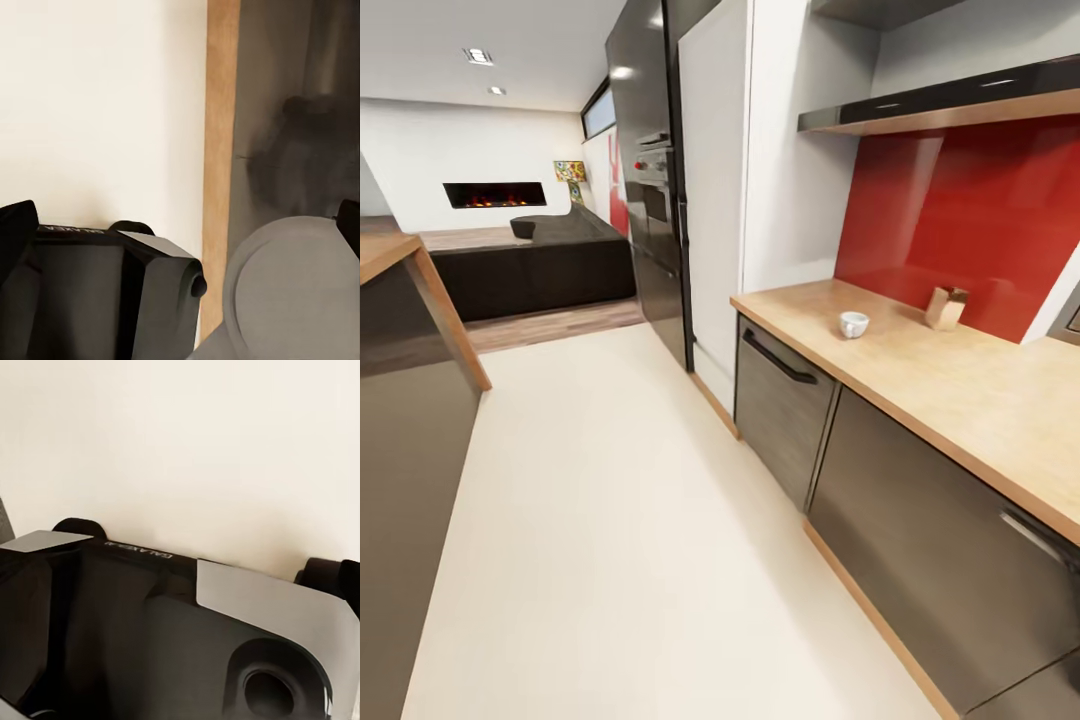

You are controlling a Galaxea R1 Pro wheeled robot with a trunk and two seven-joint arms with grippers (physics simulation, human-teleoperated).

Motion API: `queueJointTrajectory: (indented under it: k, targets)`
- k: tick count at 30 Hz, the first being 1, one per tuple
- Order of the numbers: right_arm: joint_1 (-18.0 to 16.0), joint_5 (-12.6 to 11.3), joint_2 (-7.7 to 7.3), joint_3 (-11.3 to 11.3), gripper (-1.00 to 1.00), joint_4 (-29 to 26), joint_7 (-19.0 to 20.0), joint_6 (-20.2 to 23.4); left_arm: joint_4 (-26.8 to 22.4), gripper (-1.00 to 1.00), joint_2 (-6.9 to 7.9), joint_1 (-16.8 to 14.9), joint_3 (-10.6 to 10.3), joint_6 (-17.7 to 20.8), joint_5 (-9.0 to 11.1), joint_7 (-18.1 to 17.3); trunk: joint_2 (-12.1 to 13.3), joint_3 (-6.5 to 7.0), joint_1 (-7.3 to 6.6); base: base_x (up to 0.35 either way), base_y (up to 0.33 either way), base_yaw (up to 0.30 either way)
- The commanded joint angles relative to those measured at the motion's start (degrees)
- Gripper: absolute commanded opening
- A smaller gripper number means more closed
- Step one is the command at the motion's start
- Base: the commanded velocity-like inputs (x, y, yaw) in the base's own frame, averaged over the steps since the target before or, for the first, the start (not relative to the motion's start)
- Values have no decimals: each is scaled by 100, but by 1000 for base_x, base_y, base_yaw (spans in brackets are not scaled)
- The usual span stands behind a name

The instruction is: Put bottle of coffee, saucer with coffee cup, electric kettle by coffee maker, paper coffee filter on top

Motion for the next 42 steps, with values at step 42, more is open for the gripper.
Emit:
queueJointTrajectory:
  k: [42]
  targets:
    - [3, -22, -2, 21, 100, 9, 18, -55, -7, 100, 1, -2, -48, 27, 52, -10, -2, -5, 2, 274, 227, -47]
